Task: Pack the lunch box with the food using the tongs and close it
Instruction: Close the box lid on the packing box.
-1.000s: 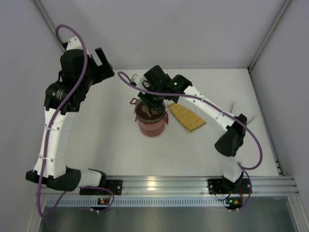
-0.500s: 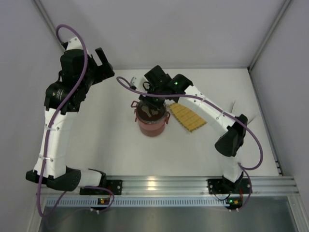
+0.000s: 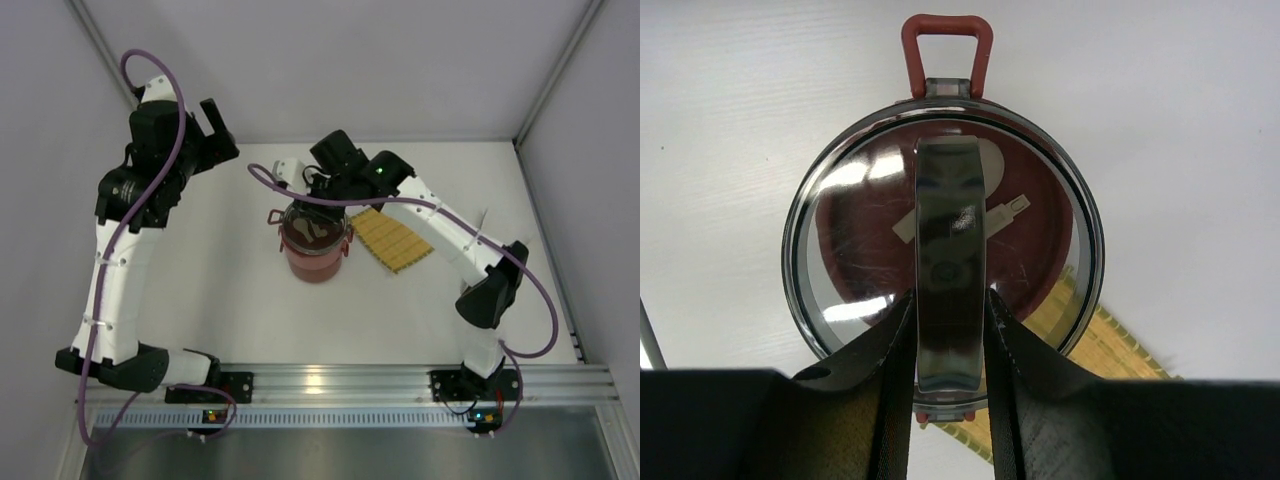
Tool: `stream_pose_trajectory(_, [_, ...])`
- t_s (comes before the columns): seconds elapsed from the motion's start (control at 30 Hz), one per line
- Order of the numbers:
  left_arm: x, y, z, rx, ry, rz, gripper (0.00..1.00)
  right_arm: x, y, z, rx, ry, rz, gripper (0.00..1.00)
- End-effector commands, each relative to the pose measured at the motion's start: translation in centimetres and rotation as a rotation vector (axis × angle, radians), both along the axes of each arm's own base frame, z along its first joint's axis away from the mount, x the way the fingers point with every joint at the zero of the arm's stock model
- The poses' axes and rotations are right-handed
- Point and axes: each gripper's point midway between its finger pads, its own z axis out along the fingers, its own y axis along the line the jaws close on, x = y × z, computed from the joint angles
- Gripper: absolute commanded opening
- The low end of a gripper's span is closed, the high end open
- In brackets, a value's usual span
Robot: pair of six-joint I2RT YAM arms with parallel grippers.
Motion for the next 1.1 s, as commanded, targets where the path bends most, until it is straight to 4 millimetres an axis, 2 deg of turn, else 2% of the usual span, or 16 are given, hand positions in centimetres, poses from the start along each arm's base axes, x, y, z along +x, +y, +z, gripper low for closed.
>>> stream_pose_trajectory(0.0, [0.6, 0.2, 0.6, 0.011, -0.028, 0.004, 0.98, -0.7, -0.5, 2.6, 0.057, -0.051, 0.069, 0.01])
stream_pose_trajectory(0.27, [0.8, 0.2, 0.3, 0.017, -0.019, 0.005, 0.99, -0.4, -0.4, 2.1, 0.062, -0.054, 0.107, 0.0])
stream_pose_trajectory(0.67, [1.1, 0.4, -0.1, 0.03, -0.01, 0.017, 0.99, 1.1, -0.5, 1.2, 0.071, -0.078, 0.139, 0.0])
stream_pose_trajectory(1.07, [1.5, 0.4, -0.4, 0.039, 0.0, 0.026, 0.99, 1.1, 0.5, 0.7, 0.09, -0.08, 0.197, 0.0])
